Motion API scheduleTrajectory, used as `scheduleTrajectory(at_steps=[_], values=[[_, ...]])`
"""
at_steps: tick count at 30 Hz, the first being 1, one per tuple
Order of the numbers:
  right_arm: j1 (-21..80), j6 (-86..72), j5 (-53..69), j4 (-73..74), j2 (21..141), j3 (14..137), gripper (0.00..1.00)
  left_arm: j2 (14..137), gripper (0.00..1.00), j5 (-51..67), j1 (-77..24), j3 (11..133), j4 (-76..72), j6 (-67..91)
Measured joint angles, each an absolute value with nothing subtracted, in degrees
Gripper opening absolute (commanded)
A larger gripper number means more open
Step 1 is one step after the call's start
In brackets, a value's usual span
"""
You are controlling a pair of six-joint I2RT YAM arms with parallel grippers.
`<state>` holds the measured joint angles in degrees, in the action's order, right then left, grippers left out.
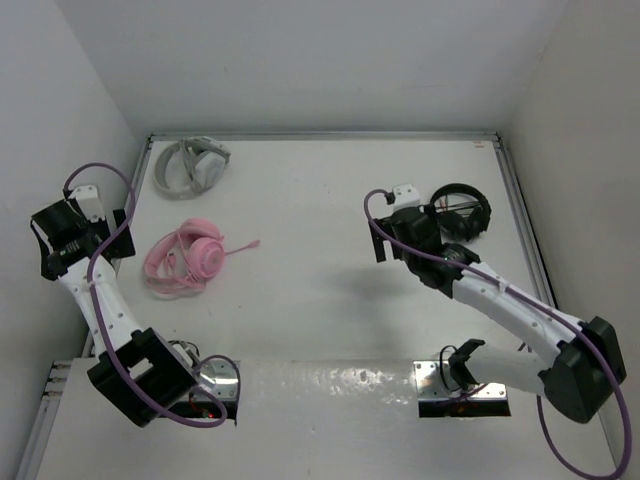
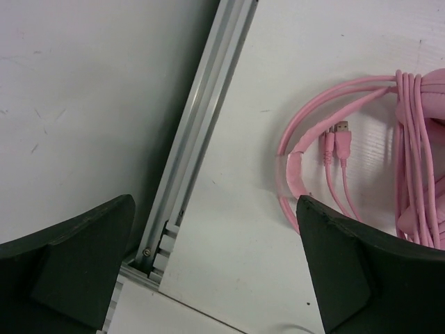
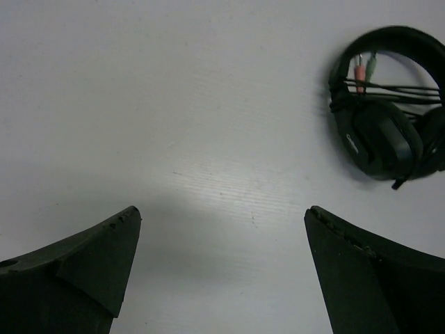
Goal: Wrap the headphones
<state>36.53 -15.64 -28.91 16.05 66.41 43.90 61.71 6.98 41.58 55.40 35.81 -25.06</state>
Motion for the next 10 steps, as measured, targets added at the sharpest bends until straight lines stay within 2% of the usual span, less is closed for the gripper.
scheduleTrajectory(at_steps=[10], values=[[36.53, -18.65, -34.44, 19.05, 54.57, 36.23, 0.99, 61.71, 1.00, 9.52, 41.58, 54.33, 36.27, -25.06]])
